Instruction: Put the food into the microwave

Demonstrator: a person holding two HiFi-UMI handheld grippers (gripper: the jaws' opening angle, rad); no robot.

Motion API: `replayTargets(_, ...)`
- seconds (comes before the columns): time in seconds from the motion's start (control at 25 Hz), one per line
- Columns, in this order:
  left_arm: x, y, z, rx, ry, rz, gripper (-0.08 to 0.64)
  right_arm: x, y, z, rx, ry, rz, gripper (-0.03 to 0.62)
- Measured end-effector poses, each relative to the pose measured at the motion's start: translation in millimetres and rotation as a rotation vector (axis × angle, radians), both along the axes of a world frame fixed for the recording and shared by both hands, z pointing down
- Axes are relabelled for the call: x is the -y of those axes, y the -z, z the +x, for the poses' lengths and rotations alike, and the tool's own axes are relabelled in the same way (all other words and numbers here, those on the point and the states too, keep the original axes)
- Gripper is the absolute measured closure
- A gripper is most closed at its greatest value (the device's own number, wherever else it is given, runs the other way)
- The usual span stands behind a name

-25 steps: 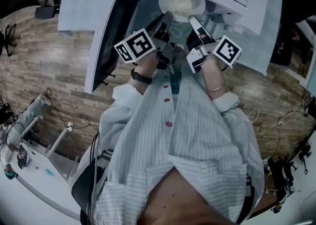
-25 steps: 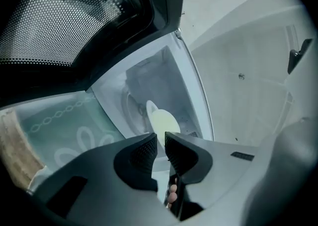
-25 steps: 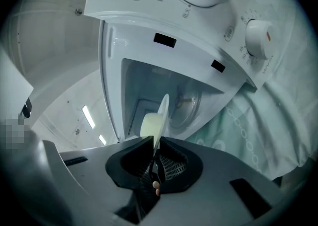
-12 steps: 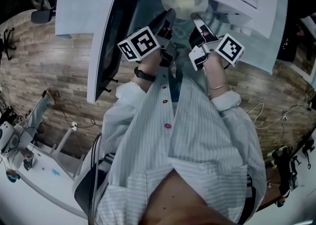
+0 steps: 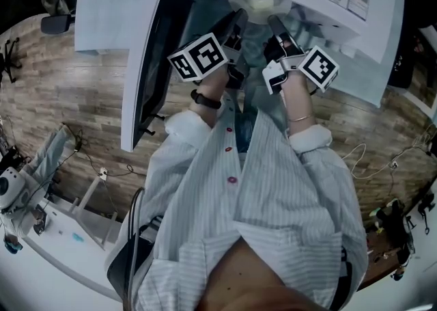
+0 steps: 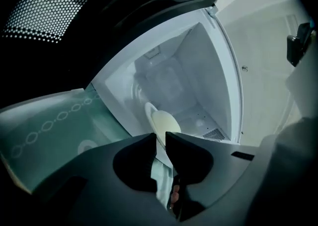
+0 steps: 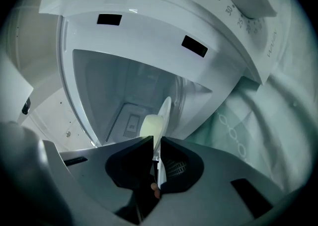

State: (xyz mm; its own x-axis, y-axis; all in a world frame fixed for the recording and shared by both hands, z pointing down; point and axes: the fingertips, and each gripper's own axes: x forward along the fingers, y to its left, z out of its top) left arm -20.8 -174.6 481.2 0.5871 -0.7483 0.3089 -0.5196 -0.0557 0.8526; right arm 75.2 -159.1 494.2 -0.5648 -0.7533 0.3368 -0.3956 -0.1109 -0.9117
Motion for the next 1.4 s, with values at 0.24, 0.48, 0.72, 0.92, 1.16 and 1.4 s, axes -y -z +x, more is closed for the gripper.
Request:
replayTargets(0.24, 1, -2, 1, 0.018, -0.006, 0.012, 0.507, 0, -6, 3, -0.038, -0.007, -0.01, 0.545)
replayTargets(0.48, 4, 5, 2, 0.057, -0.001, 0.026, 0.508, 8, 7, -1, -0.025, -0.016, 0.063, 0.54)
replayTargets(0.72, 30, -10, 0, 0.101, -0.017, 0.003, 0.502, 39, -6, -5, -0.072, -0.01, 0.086, 0.537)
replayTargets(0.92, 33, -11, -2, 0.129, -0.033, 0.001, 0.494, 43, -4, -7, -0.1, -0.008, 0.102, 0.537)
replayTargets(1.16, 43, -16, -1, 0.167, -0.07, -0.001, 0.483, 53, -5, -6, -0.149, -0.014, 0.13, 0.537)
replayTargets(1.4, 46, -16, 0, 0.208, -0.085, 0.007, 0.474, 55, -4, -5, -0.264, 0.005, 0.148, 0.522)
